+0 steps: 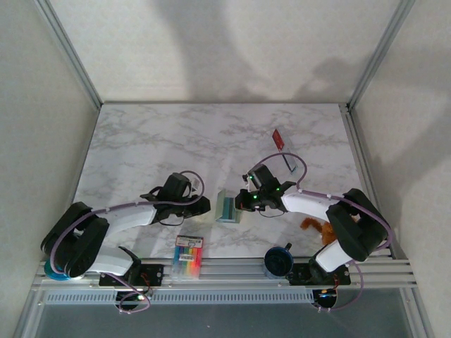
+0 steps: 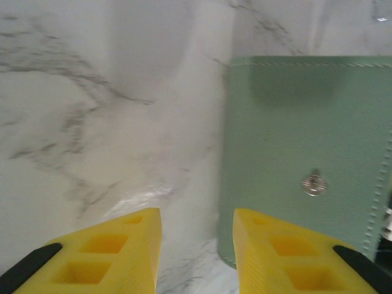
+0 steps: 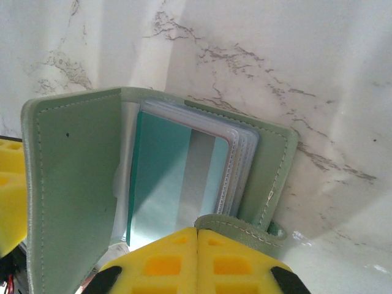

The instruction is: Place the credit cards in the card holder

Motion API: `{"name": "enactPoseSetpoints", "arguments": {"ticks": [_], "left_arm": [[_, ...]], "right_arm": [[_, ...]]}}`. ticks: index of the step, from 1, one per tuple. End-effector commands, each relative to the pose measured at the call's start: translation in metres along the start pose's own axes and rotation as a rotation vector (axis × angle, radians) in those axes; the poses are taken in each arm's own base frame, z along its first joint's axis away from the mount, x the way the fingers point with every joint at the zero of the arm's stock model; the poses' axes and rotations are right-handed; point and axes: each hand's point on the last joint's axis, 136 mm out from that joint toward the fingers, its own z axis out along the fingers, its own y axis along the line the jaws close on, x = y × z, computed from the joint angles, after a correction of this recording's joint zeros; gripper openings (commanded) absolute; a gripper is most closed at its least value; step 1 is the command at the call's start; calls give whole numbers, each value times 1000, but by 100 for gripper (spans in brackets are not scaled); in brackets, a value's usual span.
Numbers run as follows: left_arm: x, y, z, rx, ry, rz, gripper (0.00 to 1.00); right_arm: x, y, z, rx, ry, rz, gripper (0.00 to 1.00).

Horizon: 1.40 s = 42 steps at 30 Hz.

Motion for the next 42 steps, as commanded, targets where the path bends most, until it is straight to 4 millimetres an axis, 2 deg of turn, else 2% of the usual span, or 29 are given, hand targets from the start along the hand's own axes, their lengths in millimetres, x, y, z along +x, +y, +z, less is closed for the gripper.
{"name": "enactPoseSetpoints", "arguments": {"ticks": [1, 9, 14, 21, 25, 28, 31, 36, 42], "left_arm": [[-2, -23, 3, 102, 6, 63, 35], [6, -27, 16, 99, 49, 85, 32], [7, -20, 28, 27, 51, 91, 32], [14, -7, 44, -46, 74, 82, 31], [14, 3, 46, -90, 66, 73, 28], [15, 5, 47, -103, 69, 71, 27], [18, 7, 50, -106, 81, 69, 25], [21, 5, 53, -95, 93, 67, 19], [20, 2, 47, -92, 80, 78, 18]], "right_arm": [[-2, 3, 5, -29, 7, 5, 0], [-5, 8, 7, -58, 1, 14, 0], [-6, 10, 3, -59, -7, 12, 0], [-5, 6, -16, -7, -36, -9, 0], [-6, -2, -28, 59, -60, -24, 0], [-7, -1, -33, 65, -62, -42, 0], [-5, 7, -30, 44, -34, -70, 0], [-1, 22, -13, 2, 40, -119, 0], [-7, 21, 1, 20, 59, -131, 0]]}}
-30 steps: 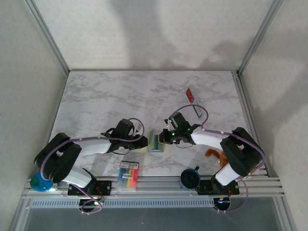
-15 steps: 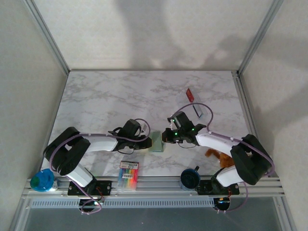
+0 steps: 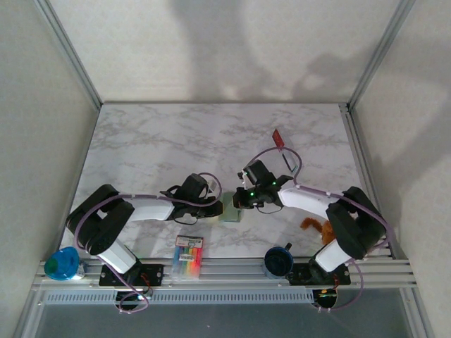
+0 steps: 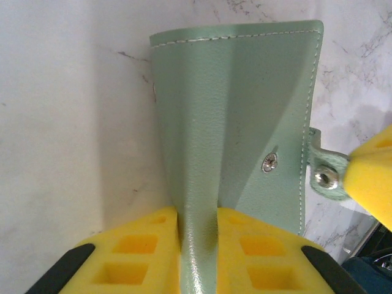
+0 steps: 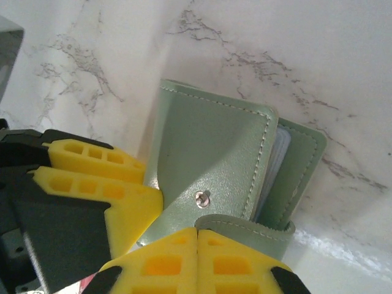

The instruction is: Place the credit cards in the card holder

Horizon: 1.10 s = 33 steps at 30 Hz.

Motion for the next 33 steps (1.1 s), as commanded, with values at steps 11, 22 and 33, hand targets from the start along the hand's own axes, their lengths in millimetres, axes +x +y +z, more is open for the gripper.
{"name": "enactPoseSetpoints", "arguments": {"ticks": [11, 22, 33], "left_arm": [[10, 21, 0, -85, -3, -26, 17], [8, 21, -1, -85, -14, -24, 17], [9, 22, -2, -88, -15, -24, 17]], "right_arm": [[-6, 7, 17, 2, 64, -38, 0], [-3, 7, 25, 6, 122, -34, 0], [12, -1, 35, 66, 170, -41, 0]]}}
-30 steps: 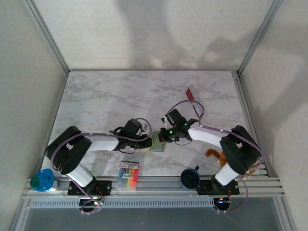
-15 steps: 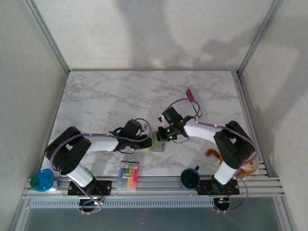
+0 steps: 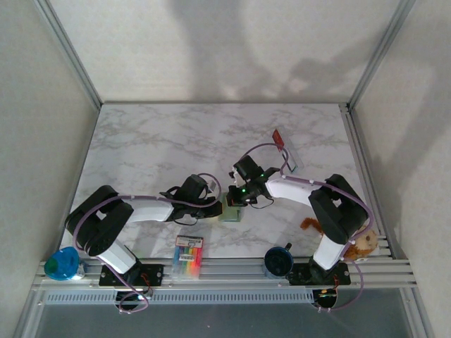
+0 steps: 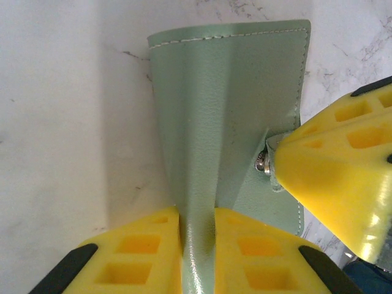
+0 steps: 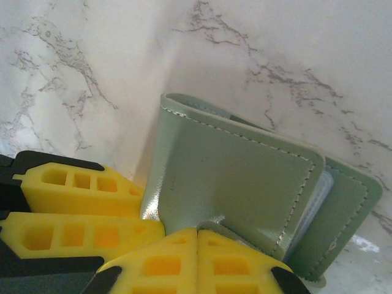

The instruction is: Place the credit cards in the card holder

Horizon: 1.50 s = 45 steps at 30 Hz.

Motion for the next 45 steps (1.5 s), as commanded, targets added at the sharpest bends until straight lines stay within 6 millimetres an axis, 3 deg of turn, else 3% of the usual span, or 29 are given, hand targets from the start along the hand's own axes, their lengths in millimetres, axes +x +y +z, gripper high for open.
{"name": "enactPoseSetpoints", "arguments": {"ticks": [1, 14, 18, 22, 26, 30, 31, 33, 36, 37, 38, 41, 45], "left_arm": [[10, 22, 0, -85, 4, -19, 17], [10, 23, -2, -87, -9, -26, 16], [-5, 15, -13, -81, -58, -14, 18], [-36, -1, -40, -62, -164, -6, 19], [-75, -15, -87, -34, -322, -14, 22], [-113, -9, -141, -125, -513, 1, 36], [-120, -3, -156, -183, -572, 11, 42], [-131, 4, -185, -277, -682, 46, 54], [-140, 18, -231, -392, -853, 45, 77], [-141, 22, -243, -416, -899, 40, 95], [-141, 25, -251, -428, -936, 38, 100], [-137, 31, -252, -414, -984, 65, 100], [-131, 72, -261, -582, -1039, -14, 100]], "right_arm": [[17, -10, 13, 59, 73, -4, 0], [51, -67, 33, 287, 195, 108, 0], [31, -40, 26, 187, 105, 76, 0], [-12, 2, -11, 90, -82, 17, 20], [-55, 40, -68, 19, -326, -38, 41], [-84, 51, -130, 39, -589, -86, 62], [-88, 48, -146, 71, -659, -94, 69], [-91, 37, -174, 140, -771, -119, 98], [-85, 7, -206, 273, -899, -153, 99], [-80, -5, -212, 314, -920, -160, 99], [-77, -24, -221, 359, -939, -145, 99], [-61, -69, -233, 436, -951, -83, 99], [-30, -116, -238, 436, -910, 95, 99]]}}
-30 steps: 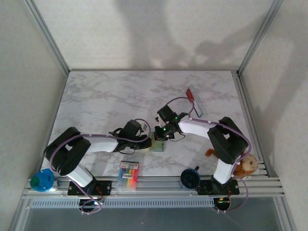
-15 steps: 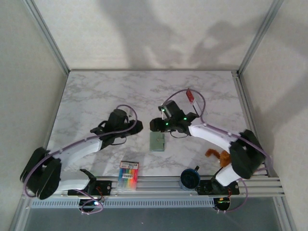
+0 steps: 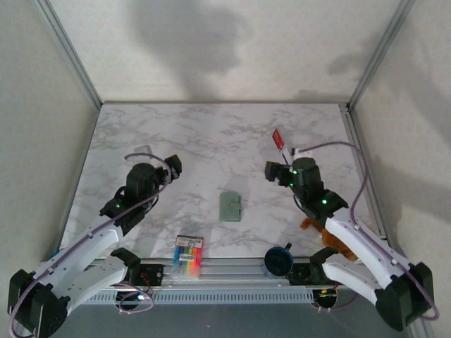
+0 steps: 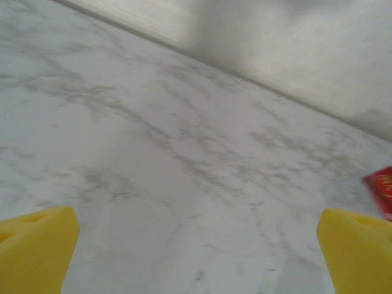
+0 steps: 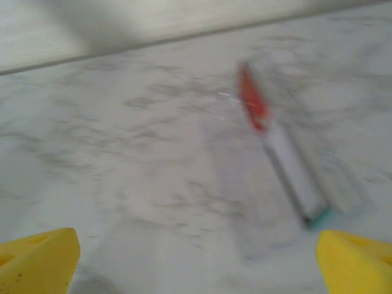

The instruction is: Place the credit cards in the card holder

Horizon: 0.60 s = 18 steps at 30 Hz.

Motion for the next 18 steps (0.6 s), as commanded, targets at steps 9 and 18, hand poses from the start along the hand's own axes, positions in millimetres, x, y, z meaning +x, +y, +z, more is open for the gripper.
{"name": "enactPoseSetpoints", "arguments": {"ticks": [9, 18], "left_arm": [[12, 54, 22, -44, -14, -139, 100], [10, 74, 27, -112, -50, -26, 100]], "right_arm": [[65, -37, 14, -180, 283, 411, 98], [31, -31, 54, -300, 223, 406, 99]]}}
